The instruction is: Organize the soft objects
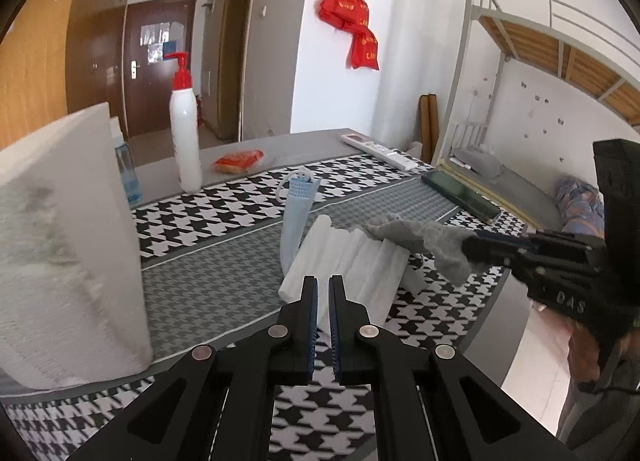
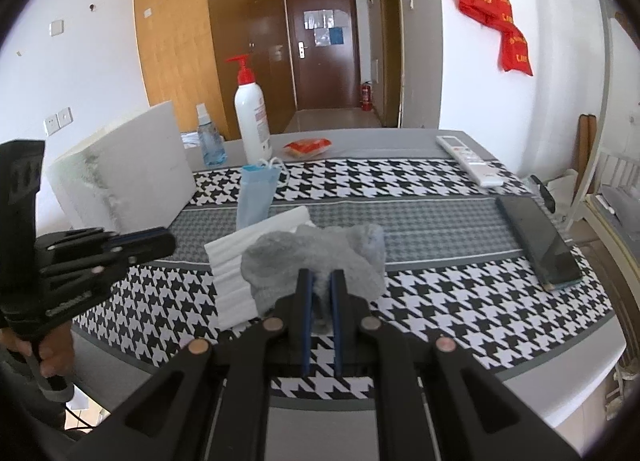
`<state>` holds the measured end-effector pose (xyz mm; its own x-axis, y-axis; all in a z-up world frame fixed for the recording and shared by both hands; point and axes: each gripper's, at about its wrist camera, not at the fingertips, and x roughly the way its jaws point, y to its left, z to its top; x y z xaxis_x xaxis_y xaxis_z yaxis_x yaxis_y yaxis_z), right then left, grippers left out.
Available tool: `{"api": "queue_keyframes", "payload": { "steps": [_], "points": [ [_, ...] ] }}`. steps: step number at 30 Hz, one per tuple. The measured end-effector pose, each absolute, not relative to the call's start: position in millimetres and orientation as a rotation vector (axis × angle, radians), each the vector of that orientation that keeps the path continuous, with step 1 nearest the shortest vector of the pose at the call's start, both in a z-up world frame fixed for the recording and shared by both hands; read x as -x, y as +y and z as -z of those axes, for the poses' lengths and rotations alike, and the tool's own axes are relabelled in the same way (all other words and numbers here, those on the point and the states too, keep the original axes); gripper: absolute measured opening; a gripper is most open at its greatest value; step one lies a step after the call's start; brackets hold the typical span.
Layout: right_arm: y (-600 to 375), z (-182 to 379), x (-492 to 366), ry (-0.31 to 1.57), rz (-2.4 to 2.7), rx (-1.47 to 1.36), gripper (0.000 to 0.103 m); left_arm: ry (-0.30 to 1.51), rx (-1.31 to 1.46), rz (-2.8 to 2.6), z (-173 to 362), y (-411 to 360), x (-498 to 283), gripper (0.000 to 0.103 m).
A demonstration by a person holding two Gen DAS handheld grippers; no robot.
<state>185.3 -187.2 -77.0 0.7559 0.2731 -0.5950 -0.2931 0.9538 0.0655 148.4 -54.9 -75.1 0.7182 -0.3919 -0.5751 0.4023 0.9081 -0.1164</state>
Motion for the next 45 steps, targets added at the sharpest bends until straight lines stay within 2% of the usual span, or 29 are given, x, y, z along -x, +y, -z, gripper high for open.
{"api": "queue_keyframes", "payload": {
  "steps": [5, 7, 8, 9, 11, 16, 18, 20, 32, 37, 39, 41, 42, 45],
  "points": [
    [-194, 73, -182, 0.629, -0.298, 0.022, 0.012, 0.656, -0.062, 0.456, 80, -65, -148, 0.007],
    [-196, 71, -179, 0.622, -0.298, 0.02, 0.012, 0.663, -0.077, 0.464, 83, -70, -150, 0.01],
    [-198, 71, -178, 0.619, -0.297, 0.02, 0.012, 0.667, -0.083, 0.466, 85, -72, -150, 0.017],
    [-199, 71, -177, 0.617, -0.294, 0.019, 0.012, 0.674, -0.091, 0.47, 87, -76, -152, 0.029],
    [-203, 72, -176, 0.622, -0.289, 0.011, 0.012, 0.687, -0.099, 0.479, 90, -81, -156, 0.045],
    [-211, 81, -176, 0.64, -0.28, -0.005, 0.012, 0.717, -0.142, 0.485, 97, -95, -166, 0.047],
    [-214, 84, -176, 0.648, -0.277, -0.012, 0.012, 0.736, -0.171, 0.481, 103, -100, -170, 0.056],
    [-218, 87, -175, 0.653, -0.276, -0.023, 0.012, 0.752, -0.192, 0.475, 107, -104, -175, 0.059],
    [-226, 98, -178, 0.691, -0.277, -0.045, 0.012, 0.832, -0.255, 0.438, 125, -116, -193, 0.057],
    [-229, 100, -179, 0.7, -0.274, -0.048, 0.012, 0.846, -0.242, 0.43, 128, -115, -199, 0.034],
    [-230, 100, -179, 0.701, -0.275, -0.05, 0.012, 0.849, -0.234, 0.435, 128, -115, -201, 0.019],
    [-230, 100, -179, 0.7, -0.277, -0.048, 0.012, 0.845, -0.248, 0.433, 128, -116, -200, 0.015],
    [-229, 99, -179, 0.702, -0.277, -0.046, 0.012, 0.843, -0.251, 0.434, 128, -117, -199, 0.009],
    [-228, 97, -180, 0.697, -0.281, -0.041, 0.012, 0.815, -0.229, 0.435, 121, -113, -194, 0.007]
  ]
}}
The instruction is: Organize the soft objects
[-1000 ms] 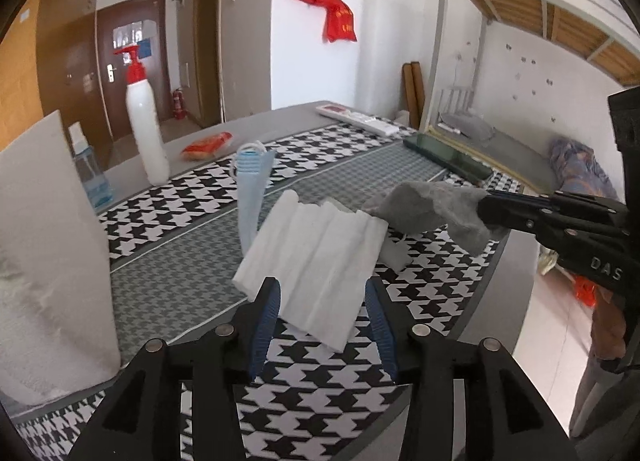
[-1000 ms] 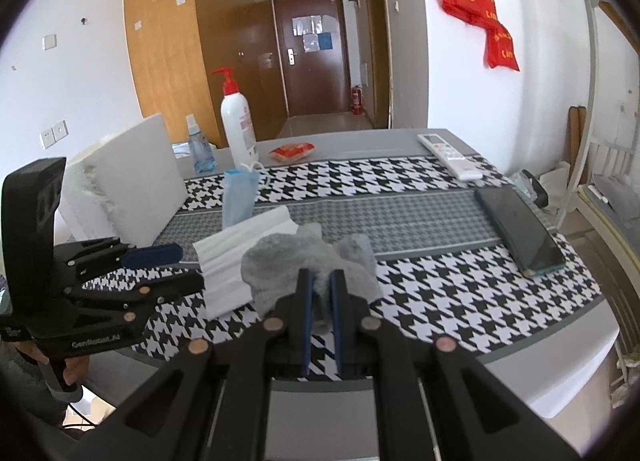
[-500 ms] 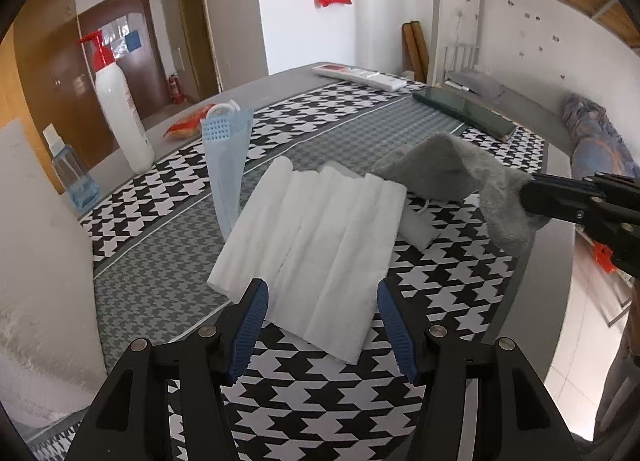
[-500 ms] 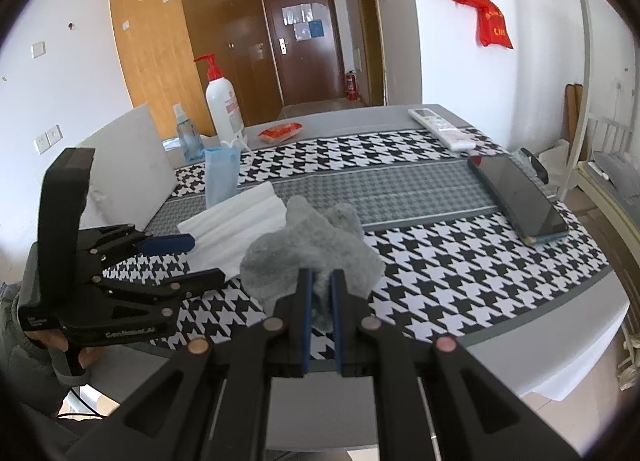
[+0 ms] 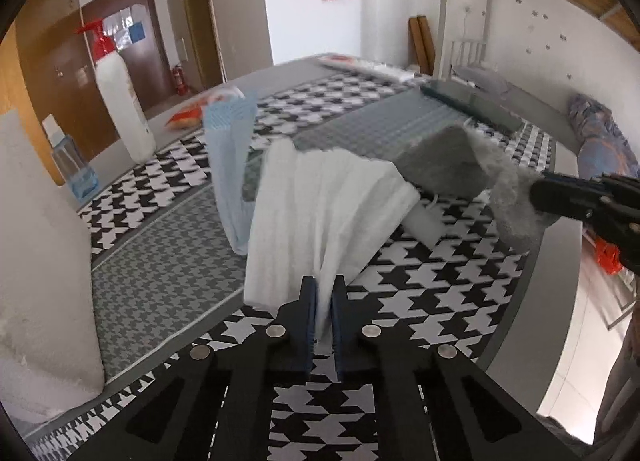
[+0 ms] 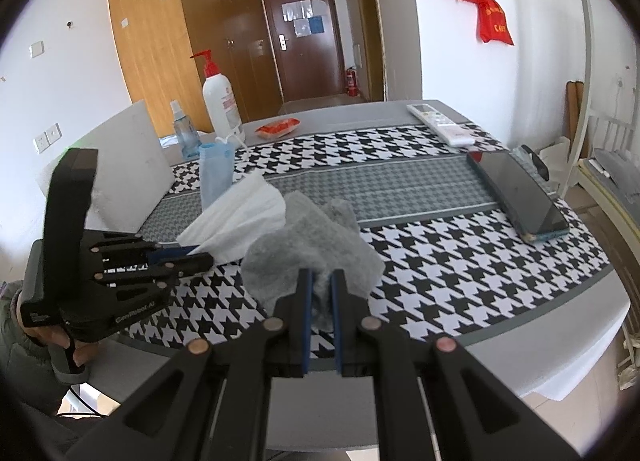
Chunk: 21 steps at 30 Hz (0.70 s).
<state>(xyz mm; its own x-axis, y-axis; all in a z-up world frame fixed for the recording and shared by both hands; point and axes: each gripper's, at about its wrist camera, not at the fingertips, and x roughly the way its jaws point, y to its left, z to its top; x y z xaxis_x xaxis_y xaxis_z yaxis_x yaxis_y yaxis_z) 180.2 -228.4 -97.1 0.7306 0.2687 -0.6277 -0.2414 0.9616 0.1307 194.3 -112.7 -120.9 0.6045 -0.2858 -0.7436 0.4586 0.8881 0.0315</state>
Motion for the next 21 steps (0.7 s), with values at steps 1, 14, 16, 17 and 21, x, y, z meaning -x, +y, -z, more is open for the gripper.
{"api": "queue_keyframes", "payload": {
  "steps": [1, 14, 16, 17, 21],
  "points": [
    [-227, 95, -180, 0.689, -0.285, -0.035, 0.012, 0.804, -0.218, 0.435, 118, -111, -191, 0.007],
    [-222, 68, -182, 0.62, -0.308, -0.03, 0.012, 0.659, -0.13, 0.418, 65, -79, -155, 0.007],
    [-220, 64, -180, 0.609, -0.311, -0.024, 0.012, 0.649, -0.13, 0.41, 60, -77, -152, 0.007],
    [-219, 61, -179, 0.602, -0.311, -0.02, 0.012, 0.645, -0.125, 0.407, 58, -75, -152, 0.007],
    [-216, 54, -175, 0.581, -0.316, -0.009, 0.012, 0.629, -0.11, 0.392, 52, -68, -148, 0.007]
  ]
}}
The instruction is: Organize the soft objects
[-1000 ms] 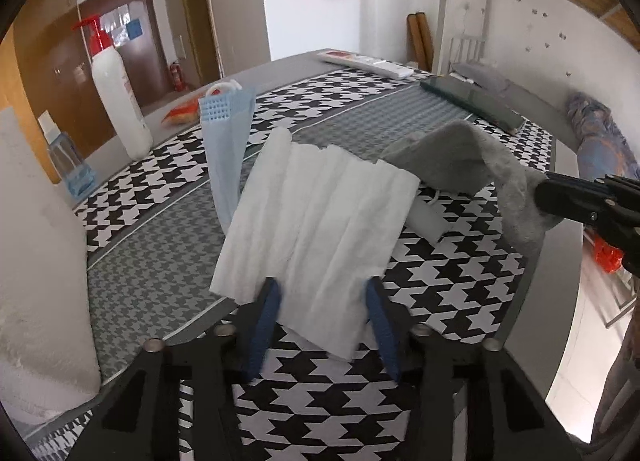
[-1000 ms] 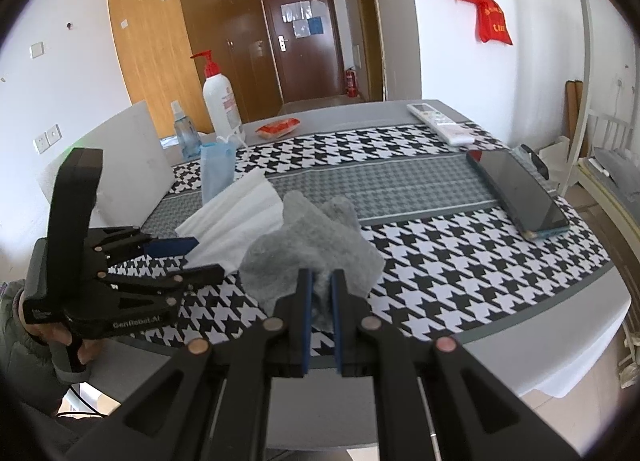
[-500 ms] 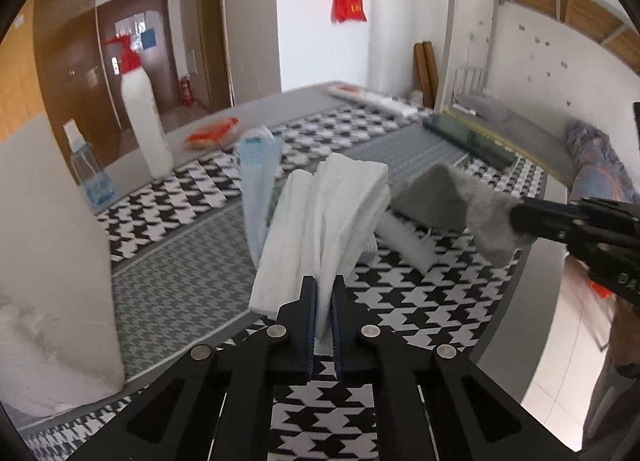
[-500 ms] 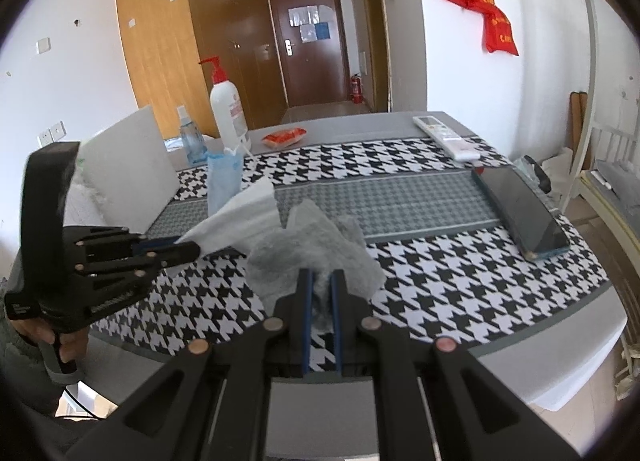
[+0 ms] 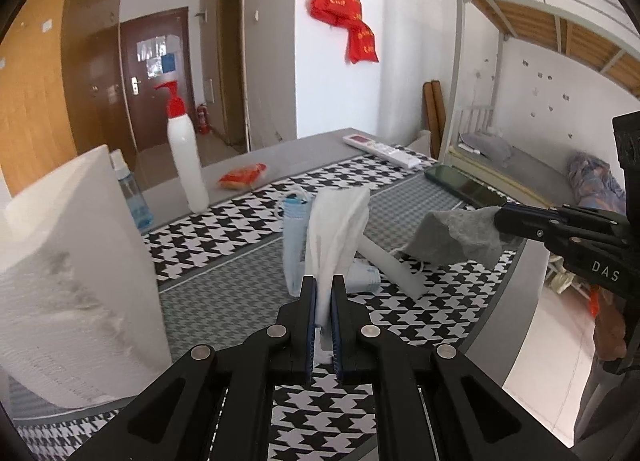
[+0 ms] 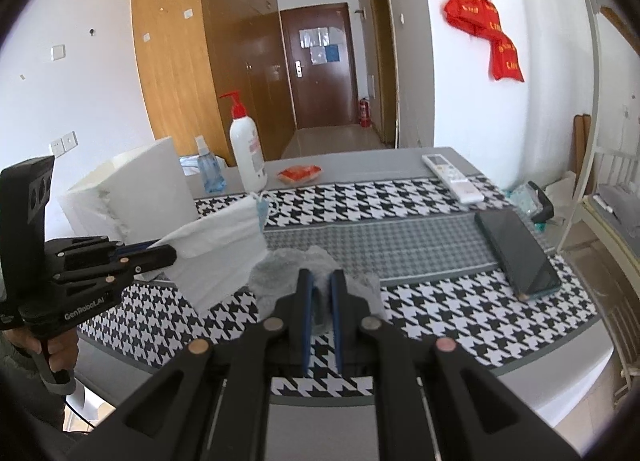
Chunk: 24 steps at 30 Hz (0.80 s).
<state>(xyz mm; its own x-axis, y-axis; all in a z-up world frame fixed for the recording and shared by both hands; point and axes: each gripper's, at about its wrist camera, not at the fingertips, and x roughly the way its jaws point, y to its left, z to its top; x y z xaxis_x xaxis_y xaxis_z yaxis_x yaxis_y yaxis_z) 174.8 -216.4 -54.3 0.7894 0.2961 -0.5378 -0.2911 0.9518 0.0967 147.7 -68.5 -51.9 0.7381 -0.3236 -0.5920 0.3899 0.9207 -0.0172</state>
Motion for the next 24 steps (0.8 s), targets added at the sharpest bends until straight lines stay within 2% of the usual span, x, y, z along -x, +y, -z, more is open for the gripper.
{"api": "queue_keyframes", "payload": {
  "steps": [6, 11, 13, 15, 16, 17, 24],
  "points": [
    [-214, 48, -170, 0.563, -0.33, 0.003, 0.012, 0.615, -0.084, 0.375, 48, -57, -141, 0.007],
    [-206, 66, -176, 0.633, -0.337, 0.026, 0.012, 0.622, -0.076, 0.36, 51, -51, -139, 0.007],
    [-205, 74, -179, 0.669, -0.348, 0.018, 0.02, 0.626, -0.072, 0.356, 52, -49, -139, 0.007],
    [-206, 80, -182, 0.691, -0.346, 0.002, 0.043, 0.628, -0.072, 0.353, 54, -48, -139, 0.007],
    [-207, 83, -183, 0.698, -0.344, -0.002, 0.046, 0.629, -0.07, 0.352, 54, -48, -139, 0.007],
    [-208, 84, -184, 0.701, -0.341, -0.008, 0.049, 0.631, -0.068, 0.353, 55, -47, -140, 0.007],
    [-205, 99, -188, 0.746, -0.325, 0.032, 0.051, 0.643, -0.068, 0.359, 60, -49, -142, 0.007]
  ]
}}
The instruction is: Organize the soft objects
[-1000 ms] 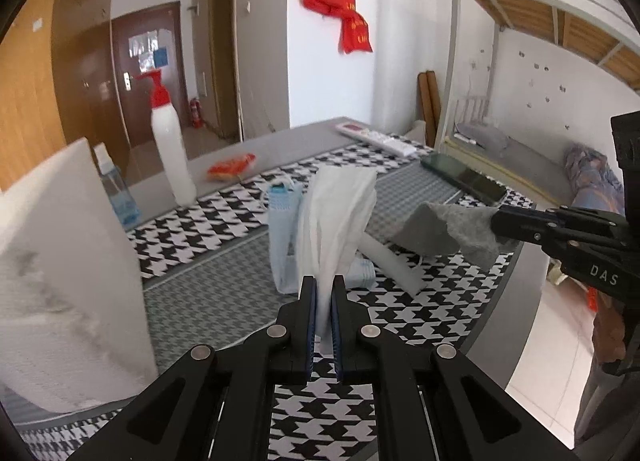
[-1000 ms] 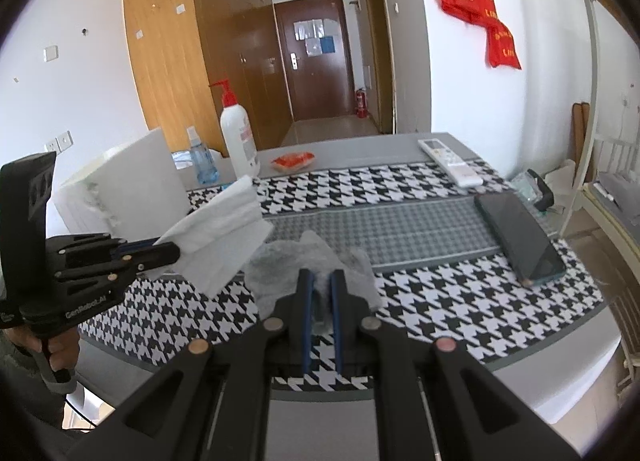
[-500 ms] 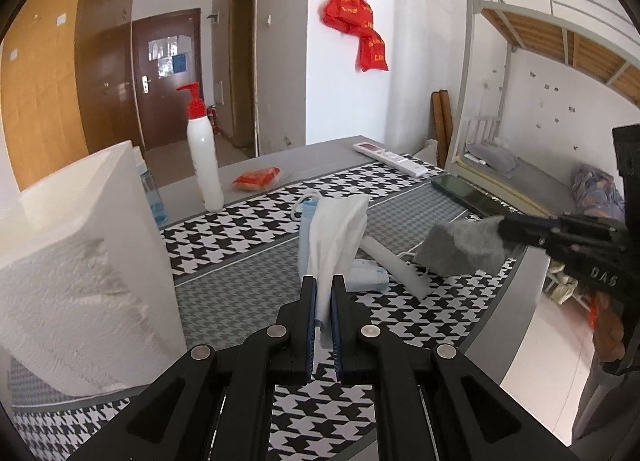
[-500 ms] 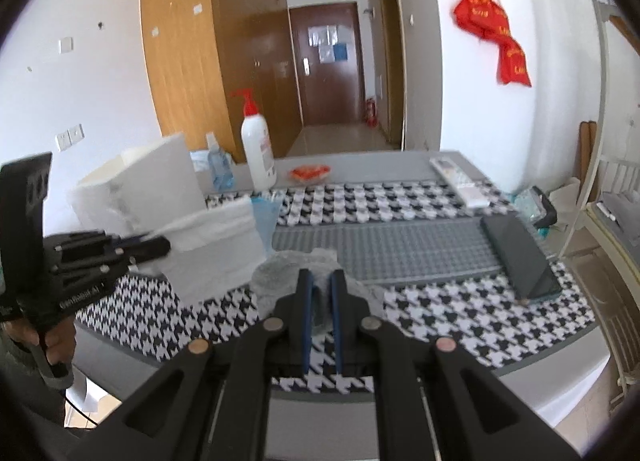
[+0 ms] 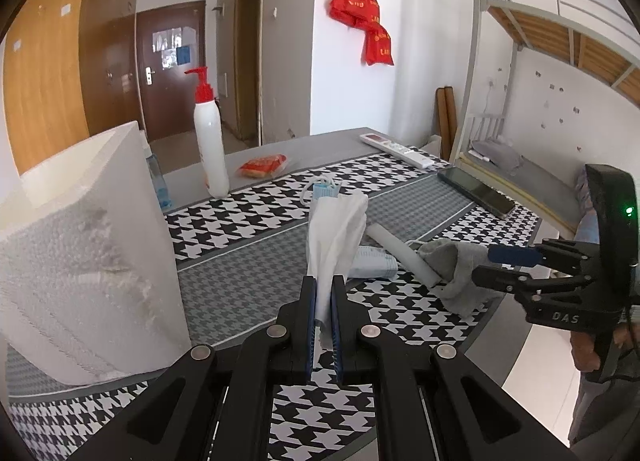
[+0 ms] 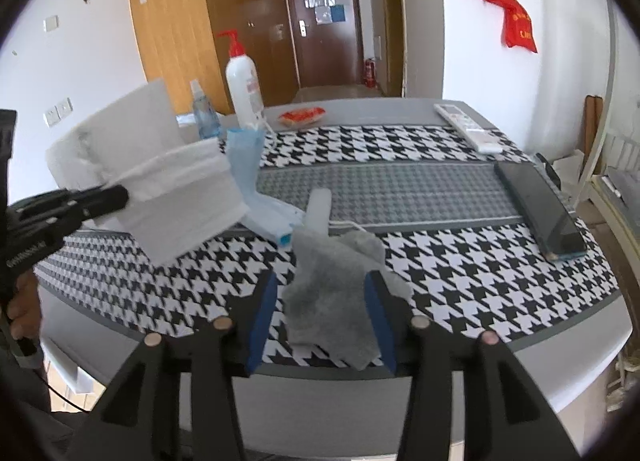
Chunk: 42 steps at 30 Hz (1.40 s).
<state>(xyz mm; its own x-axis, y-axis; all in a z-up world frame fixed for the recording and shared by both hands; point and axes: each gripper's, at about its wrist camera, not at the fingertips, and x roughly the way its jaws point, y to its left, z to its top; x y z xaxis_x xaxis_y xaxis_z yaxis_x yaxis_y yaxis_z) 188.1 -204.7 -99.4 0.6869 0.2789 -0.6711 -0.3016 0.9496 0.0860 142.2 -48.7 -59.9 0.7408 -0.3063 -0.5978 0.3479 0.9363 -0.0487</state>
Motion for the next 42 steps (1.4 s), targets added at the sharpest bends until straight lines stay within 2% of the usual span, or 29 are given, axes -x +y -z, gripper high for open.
{"api": "queue_keyframes", "payload": {
  "steps": [1, 6, 18, 19, 22, 23, 24, 27, 42],
  "points": [
    [-205, 101, -190, 0.75, -0.319, 0.036, 0.051, 0.645, -0.066, 0.36, 60, -48, -143, 0.007],
    [-210, 107, -196, 0.749, -0.297, 0.043, 0.072, 0.653, -0.064, 0.362, 63, -47, -146, 0.007],
    [-216, 126, -214, 0.79, -0.253, 0.034, 0.072, 0.664, -0.063, 0.383, 69, -47, -149, 0.007],
    [-217, 126, -214, 0.792, -0.251, 0.032, 0.07, 0.664, -0.064, 0.382, 69, -47, -150, 0.007],
    [-218, 129, -215, 0.806, -0.251, 0.021, 0.054, 0.663, -0.065, 0.382, 69, -46, -149, 0.007],
    [-219, 130, -216, 0.807, -0.241, 0.022, 0.043, 0.663, -0.063, 0.382, 69, -46, -149, 0.007],
    [-220, 131, -218, 0.808, -0.23, 0.024, 0.036, 0.662, -0.061, 0.382, 69, -46, -149, 0.007],
    [-224, 130, -218, 0.807, -0.226, 0.006, 0.024, 0.663, -0.058, 0.386, 70, -45, -148, 0.007],
    [-223, 80, -194, 0.668, -0.222, -0.01, 0.022, 0.608, -0.04, 0.378, 56, -35, -135, 0.007]
  ]
}}
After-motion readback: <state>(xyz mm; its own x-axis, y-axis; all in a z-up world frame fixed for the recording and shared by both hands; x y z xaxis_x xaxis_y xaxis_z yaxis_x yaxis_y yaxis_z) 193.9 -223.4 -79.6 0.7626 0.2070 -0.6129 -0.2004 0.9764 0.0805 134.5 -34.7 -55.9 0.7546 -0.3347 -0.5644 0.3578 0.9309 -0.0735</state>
